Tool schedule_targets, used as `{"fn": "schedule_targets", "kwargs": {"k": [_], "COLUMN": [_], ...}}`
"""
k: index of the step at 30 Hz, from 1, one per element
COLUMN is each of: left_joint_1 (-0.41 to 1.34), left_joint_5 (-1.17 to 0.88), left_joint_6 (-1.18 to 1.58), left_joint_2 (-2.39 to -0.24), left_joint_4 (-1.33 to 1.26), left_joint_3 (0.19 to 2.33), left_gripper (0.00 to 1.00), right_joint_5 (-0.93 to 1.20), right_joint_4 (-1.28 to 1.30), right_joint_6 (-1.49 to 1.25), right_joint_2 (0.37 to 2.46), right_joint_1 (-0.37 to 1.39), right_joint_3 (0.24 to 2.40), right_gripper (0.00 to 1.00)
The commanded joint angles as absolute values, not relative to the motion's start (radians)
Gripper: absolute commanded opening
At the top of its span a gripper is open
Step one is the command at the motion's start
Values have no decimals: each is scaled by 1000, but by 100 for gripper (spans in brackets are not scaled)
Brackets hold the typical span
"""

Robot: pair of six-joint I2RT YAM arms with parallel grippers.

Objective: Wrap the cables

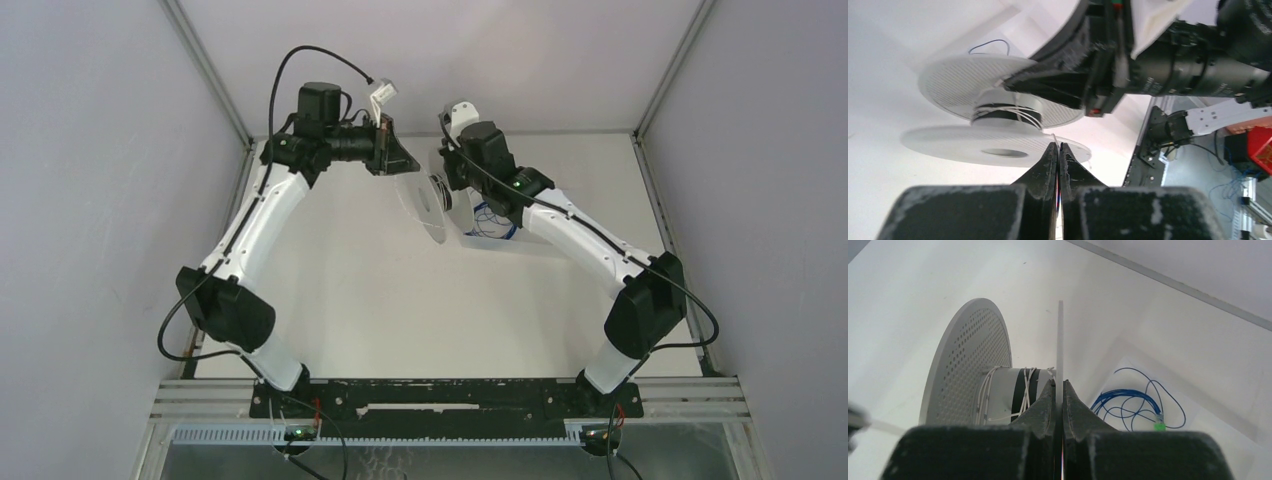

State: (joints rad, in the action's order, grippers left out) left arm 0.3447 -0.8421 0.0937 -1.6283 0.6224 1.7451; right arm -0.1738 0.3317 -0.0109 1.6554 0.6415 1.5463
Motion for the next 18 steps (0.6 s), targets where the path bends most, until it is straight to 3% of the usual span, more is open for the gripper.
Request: {"fn": "schedule_targets", "kwargs": {"k": [1,9,18], "left_joint_1": [302,273,271], "left_joint_5": [-785,-663,-535], "left_joint_6": [-27,-179,-260], "left_joint_2": [-1683,-1747,-1745], "left_joint_4": [727,819,785], "left_joint_3": [1891,1938,1836], "left_gripper": [2,2,8], "right_joint_5": [-106,-15,75], "right_joint_4": [286,288,306], "right_joint_6": [66,99,68], "right_joint_2": [1629,1585,1551], "right_joint_1": [641,625,590], "right_joint_3": [1542,1509,1511], "right_gripper": [0,0,0]}}
